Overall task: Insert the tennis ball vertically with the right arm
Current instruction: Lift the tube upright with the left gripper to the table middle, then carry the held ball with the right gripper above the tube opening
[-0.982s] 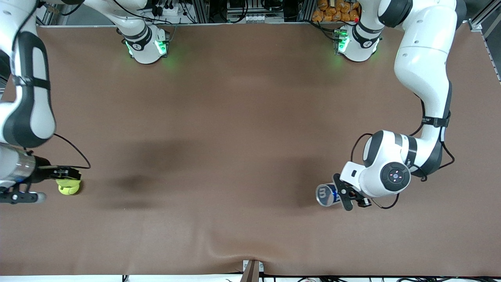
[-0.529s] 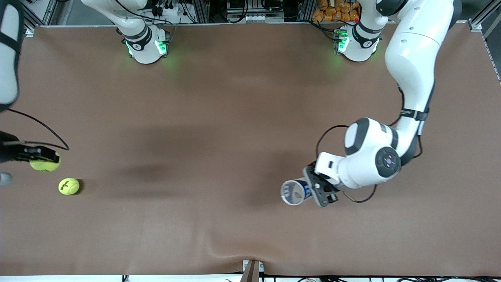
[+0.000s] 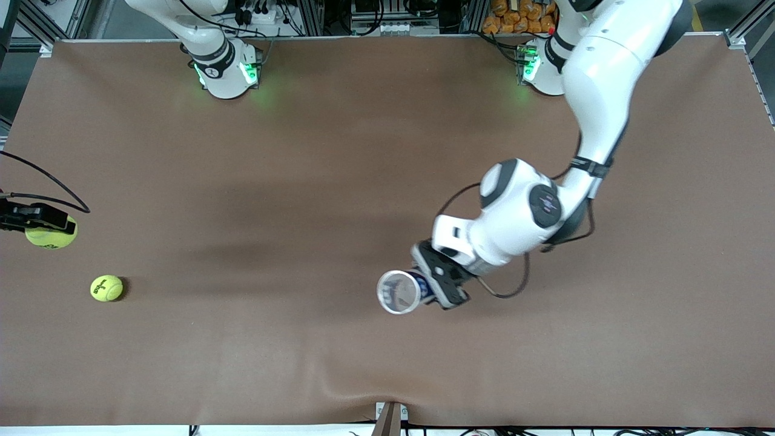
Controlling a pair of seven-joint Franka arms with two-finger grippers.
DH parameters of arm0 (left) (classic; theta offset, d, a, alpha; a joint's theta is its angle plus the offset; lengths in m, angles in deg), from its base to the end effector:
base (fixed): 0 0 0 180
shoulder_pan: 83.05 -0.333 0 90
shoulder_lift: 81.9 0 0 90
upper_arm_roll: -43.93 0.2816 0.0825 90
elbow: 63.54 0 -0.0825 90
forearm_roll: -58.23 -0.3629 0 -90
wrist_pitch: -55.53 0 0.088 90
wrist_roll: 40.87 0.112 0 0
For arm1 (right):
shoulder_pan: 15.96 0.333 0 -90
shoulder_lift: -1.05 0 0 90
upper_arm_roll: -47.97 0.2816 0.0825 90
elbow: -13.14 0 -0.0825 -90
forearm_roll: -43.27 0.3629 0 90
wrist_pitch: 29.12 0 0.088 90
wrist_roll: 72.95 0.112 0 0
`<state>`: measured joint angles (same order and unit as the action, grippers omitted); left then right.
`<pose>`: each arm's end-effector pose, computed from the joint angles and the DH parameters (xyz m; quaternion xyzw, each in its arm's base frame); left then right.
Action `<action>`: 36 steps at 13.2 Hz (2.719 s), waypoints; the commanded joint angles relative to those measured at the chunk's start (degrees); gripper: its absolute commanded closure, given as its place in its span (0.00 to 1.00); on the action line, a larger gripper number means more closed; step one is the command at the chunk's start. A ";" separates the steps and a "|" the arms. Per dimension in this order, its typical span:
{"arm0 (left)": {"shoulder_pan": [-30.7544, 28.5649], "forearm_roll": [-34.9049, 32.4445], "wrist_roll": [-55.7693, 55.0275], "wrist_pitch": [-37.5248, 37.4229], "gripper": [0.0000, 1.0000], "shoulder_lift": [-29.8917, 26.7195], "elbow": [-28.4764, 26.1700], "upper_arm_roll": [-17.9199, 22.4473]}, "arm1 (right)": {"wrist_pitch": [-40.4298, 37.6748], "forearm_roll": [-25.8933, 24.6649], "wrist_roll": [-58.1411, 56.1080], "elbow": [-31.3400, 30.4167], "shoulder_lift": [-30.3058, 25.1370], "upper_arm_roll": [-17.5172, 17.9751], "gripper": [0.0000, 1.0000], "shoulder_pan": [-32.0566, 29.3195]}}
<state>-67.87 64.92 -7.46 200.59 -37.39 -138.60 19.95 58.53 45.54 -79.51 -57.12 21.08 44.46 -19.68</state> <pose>0.6241 -0.3989 0.3382 0.8373 -0.4589 0.2351 0.1817 0.6163 -0.0670 0.5344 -0.9997 0.0039 0.0215 0.0119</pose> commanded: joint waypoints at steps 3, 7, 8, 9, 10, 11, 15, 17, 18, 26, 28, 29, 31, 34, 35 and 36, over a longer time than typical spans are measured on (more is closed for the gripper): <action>5.55 1.31 -7.74 17.40 0.26 3.21 -2.81 0.07 | -0.81 0.01 1.28 0.65 -0.08 0.34 1.00 0.11; 9.69 1.31 -11.78 34.71 0.26 8.38 -4.66 0.07 | -0.72 0.10 4.71 0.65 -0.08 0.43 1.00 1.08; 10.92 1.40 -12.67 38.93 0.26 10.23 -5.01 0.07 | -0.81 0.36 5.15 0.65 -0.08 0.52 1.00 1.25; 12.15 1.40 -12.85 43.41 0.26 12.42 -5.01 0.07 | -0.81 0.54 7.33 0.65 -0.08 0.52 1.00 2.30; 13.46 1.58 -12.76 47.11 0.26 14.27 -4.93 0.16 | -0.55 0.54 12.05 0.65 -0.08 0.52 1.00 4.14; 15.04 2.01 -12.68 48.63 0.26 15.25 -4.93 0.77 | -0.37 0.45 16.97 0.73 0.10 0.52 1.00 5.98; 20.76 6.75 -12.68 48.99 0.26 16.92 -4.66 5.95 | -0.28 0.45 30.43 0.73 0.28 0.52 1.00 12.05; 22.70 7.81 -12.59 48.99 0.26 17.80 -4.66 8.33 | 0.15 0.54 37.37 0.73 0.45 0.43 1.00 15.39; 23.23 7.82 -12.59 48.99 0.26 18.50 -4.57 8.94 | 0.50 0.62 40.71 0.73 0.45 0.43 1.00 16.89; 24.46 8.26 -12.59 49.08 0.26 19.30 -4.57 10.53 | 7.17 0.63 61.91 0.65 3.52 0.43 1.00 29.19; 24.46 8.26 -12.59 49.17 0.26 19.30 -4.57 10.53 | 10.69 0.54 66.39 0.65 5.28 0.43 1.00 31.83; 24.46 8.26 -12.59 49.17 0.26 19.39 -4.57 10.53 | 11.57 0.54 69.11 0.65 6.24 0.43 1.00 33.41; 24.55 8.26 -12.59 49.17 0.26 19.39 -4.57 10.53 | 12.20 0.01 71.59 0.38 7.65 0.43 1.00 36.23; 24.90 8.34 -12.59 50.22 0.26 19.83 -4.49 10.53 | 13.50 0.01 73.61 0.38 9.58 0.34 1.00 37.73; 24.90 8.34 -12.59 50.22 0.26 19.83 -4.49 10.53 | 15.43 -0.34 75.01 0.21 10.64 0.34 1.00 38.78; 24.90 8.43 -12.67 50.22 0.26 19.83 -4.40 10.53 | 16.84 -1.12 75.98 0.21 11.69 0.34 1.00 39.48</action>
<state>-44.11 71.67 -20.09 250.33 -19.35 -144.34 29.64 73.29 45.46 -6.05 -57.33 31.15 45.36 18.36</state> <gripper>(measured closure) 0.251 0.330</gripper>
